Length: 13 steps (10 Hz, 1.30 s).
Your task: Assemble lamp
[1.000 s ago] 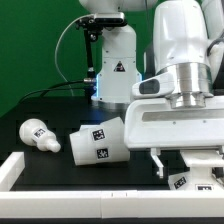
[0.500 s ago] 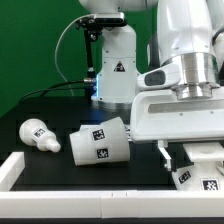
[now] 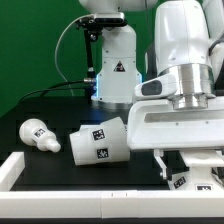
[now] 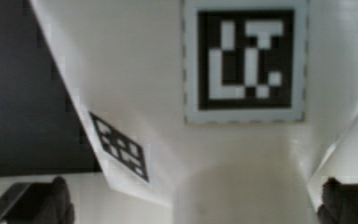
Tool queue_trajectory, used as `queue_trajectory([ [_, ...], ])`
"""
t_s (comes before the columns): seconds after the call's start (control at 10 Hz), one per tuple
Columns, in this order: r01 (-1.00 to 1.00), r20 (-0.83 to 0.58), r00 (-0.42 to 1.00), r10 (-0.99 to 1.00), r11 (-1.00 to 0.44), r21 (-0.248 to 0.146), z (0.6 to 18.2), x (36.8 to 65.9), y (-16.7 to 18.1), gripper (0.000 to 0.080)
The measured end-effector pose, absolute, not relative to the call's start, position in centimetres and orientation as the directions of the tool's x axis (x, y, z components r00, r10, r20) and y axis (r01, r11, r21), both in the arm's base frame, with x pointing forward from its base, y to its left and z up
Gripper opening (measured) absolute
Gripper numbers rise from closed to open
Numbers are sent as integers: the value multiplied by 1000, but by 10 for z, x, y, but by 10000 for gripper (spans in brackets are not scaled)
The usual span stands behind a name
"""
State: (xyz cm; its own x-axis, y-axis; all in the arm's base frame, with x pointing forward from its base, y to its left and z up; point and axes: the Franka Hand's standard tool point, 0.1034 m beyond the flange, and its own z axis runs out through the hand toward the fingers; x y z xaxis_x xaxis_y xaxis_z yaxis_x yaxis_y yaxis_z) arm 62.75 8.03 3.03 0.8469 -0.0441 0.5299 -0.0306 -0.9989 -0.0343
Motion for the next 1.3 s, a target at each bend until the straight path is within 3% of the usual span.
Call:
queue_trajectory([
  [0.6, -21, 539, 841, -40, -999, -41, 41, 633, 88, 699],
  [1.0, -11, 564, 825, -28, -999, -35, 68, 642, 80, 699],
  [1.3, -15, 491, 870, -32, -999, -39, 98, 643, 68, 699],
])
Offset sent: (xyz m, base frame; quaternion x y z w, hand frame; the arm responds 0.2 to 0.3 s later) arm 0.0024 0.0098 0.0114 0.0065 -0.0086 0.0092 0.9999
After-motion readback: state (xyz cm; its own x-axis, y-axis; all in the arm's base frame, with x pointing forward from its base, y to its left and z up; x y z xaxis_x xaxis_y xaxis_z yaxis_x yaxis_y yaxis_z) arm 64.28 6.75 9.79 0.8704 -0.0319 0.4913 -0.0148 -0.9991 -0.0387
